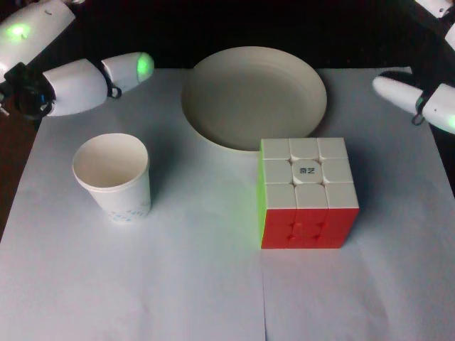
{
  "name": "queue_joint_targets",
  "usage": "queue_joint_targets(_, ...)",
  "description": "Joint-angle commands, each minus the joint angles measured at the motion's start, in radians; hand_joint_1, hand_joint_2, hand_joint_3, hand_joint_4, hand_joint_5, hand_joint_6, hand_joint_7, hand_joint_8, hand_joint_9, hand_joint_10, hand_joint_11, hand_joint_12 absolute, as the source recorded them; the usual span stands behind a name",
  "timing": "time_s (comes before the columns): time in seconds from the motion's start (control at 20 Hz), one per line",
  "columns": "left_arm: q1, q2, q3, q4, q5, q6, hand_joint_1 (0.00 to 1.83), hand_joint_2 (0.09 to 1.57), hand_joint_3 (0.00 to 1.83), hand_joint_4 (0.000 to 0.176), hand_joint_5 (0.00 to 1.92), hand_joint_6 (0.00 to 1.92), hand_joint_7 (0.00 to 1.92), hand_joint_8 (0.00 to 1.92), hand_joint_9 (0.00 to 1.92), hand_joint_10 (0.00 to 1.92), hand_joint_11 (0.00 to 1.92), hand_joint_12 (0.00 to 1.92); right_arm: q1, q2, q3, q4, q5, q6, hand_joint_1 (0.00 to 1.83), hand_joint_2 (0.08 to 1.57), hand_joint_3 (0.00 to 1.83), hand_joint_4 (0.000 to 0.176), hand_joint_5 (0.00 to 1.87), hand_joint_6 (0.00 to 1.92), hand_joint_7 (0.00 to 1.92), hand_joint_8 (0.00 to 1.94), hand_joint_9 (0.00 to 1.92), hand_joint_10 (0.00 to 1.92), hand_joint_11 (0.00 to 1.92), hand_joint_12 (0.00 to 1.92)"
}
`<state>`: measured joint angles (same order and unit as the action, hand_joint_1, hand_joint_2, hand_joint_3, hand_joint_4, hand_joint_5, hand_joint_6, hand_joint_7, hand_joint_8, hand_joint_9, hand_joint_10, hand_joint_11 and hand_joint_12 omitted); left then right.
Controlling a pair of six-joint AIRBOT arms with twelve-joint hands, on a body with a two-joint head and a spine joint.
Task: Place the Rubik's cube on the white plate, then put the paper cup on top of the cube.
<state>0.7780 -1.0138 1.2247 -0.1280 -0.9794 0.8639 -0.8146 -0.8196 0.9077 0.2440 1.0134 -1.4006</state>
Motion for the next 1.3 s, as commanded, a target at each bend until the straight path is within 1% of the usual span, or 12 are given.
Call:
queue_joint_targets(0.0,-0.010,-0.006,0.007,-0.008,-0.116,-0.005,0.33,1.36,0.00,0.035,0.08,0.00,0.00,0.00,0.00,0.00,0.00,0.17,0.008,0.000,0.004,-0.010,0.123,-0.003,0.35,1.32,0.00,0.010,0.00,0.00,0.00,0.00,0.00,0.00,0.04,0.02)
queue_joint_targets(0.05,-0.010,-0.006,0.008,-0.008,-0.115,-0.005,0.36,1.36,0.00,0.040,0.08,0.00,0.00,0.00,0.00,0.00,0.00,0.18,0.008,0.000,0.005,-0.008,0.120,-0.003,0.33,1.31,0.00,0.052,0.00,0.00,0.00,0.00,0.00,0.00,0.01,0.23)
queue_joint_targets(0.45,-0.004,-0.004,0.013,-0.030,-0.117,-0.005,0.41,1.35,0.00,0.038,0.06,0.00,0.00,0.00,0.00,0.00,0.00,0.04,-0.034,0.016,0.007,-0.074,0.114,0.204,0.38,1.25,0.00,0.139,0.00,0.00,0.00,0.00,0.03,0.01,0.00,0.79)
queue_joint_targets(0.5,-0.002,-0.004,0.014,-0.034,-0.117,-0.004,0.41,1.35,0.00,0.039,0.05,0.00,0.00,0.00,0.00,0.00,0.00,0.04,-0.036,0.016,0.004,-0.089,0.114,0.221,0.37,1.22,0.00,0.141,0.00,0.00,0.00,0.00,0.03,0.01,0.00,0.79)
queue_joint_targets(0.6,0.000,-0.004,0.016,-0.040,-0.117,-0.004,0.37,1.36,0.00,0.023,0.04,0.00,0.00,0.00,0.00,0.00,0.00,0.16,-0.053,0.013,0.009,-0.145,0.115,0.337,0.45,1.16,0.00,0.066,0.00,0.00,0.00,0.00,0.00,0.00,0.00,0.20)
queue_joint_targets(0.7,0.000,-0.004,0.015,-0.047,-0.123,-0.004,0.37,1.35,0.00,0.053,0.05,0.00,0.00,0.00,0.00,0.00,0.00,0.12,-0.073,0.005,0.013,-0.209,0.116,0.445,0.41,1.13,0.00,0.073,0.00,0.00,0.00,0.00,0.01,0.00,0.00,0.28)
queue_joint_targets(0.8,0.002,-0.003,0.015,-0.052,-0.127,-0.004,0.40,1.36,0.00,0.033,0.06,0.00,0.00,0.00,0.00,0.00,0.00,0.14,-0.085,-0.013,0.012,-0.265,0.116,0.518,0.46,1.09,0.00,0.056,0.00,0.00,0.00,0.00,0.02,0.00,0.00,0.26)
queue_joint_targets(1.0,0.002,0.000,0.013,-0.052,-0.126,-0.004,0.41,1.35,0.00,0.055,0.08,0.00,0.00,0.00,0.00,0.00,0.00,0.09,-0.101,-0.061,0.016,-0.311,0.115,0.571,0.53,1.01,0.00,0.058,0.00,0.00,0.00,0.00,0.00,0.00,0.00,0.37)
queue_joint_targets(1.1,0.002,-0.001,0.013,-0.053,-0.124,-0.004,0.41,1.38,0.00,0.024,0.07,0.00,0.00,0.00,0.00,0.00,0.00,0.25,-0.117,-0.101,0.045,-0.308,0.107,0.607,0.58,0.94,0.00,0.104,0.00,0.00,0.00,0.00,0.00,0.00,0.00,0.07)
queue_joint_targets(1.15,0.002,-0.001,0.013,-0.054,-0.122,-0.004,0.41,1.38,0.00,0.025,0.07,0.00,0.00,0.00,0.00,0.00,0.00,0.27,-0.126,-0.130,0.074,-0.290,0.084,0.625,0.59,0.92,0.00,0.096,0.00,0.00,0.00,0.00,0.00,0.00,0.00,0.32)
queue_joint_targets(1.2,0.002,-0.001,0.013,-0.054,-0.121,-0.004,0.41,1.37,0.00,0.041,0.07,0.00,0.00,0.00,0.00,0.00,0.00,0.27,-0.126,-0.144,0.088,-0.284,0.065,0.625,0.61,0.94,0.00,0.130,0.00,0.00,0.00,0.00,0.00,0.00,0.00,0.18)
queue_joint_targets(1.25,0.001,-0.001,0.013,-0.054,-0.121,-0.004,0.42,1.36,0.00,0.046,0.08,0.00,0.00,0.00,0.00,0.00,0.00,0.24,-0.126,-0.156,0.100,-0.278,0.049,0.625,0.64,0.95,0.01,0.122,0.00,0.00,0.00,0.00,0.00,0.00,0.00,0.17)
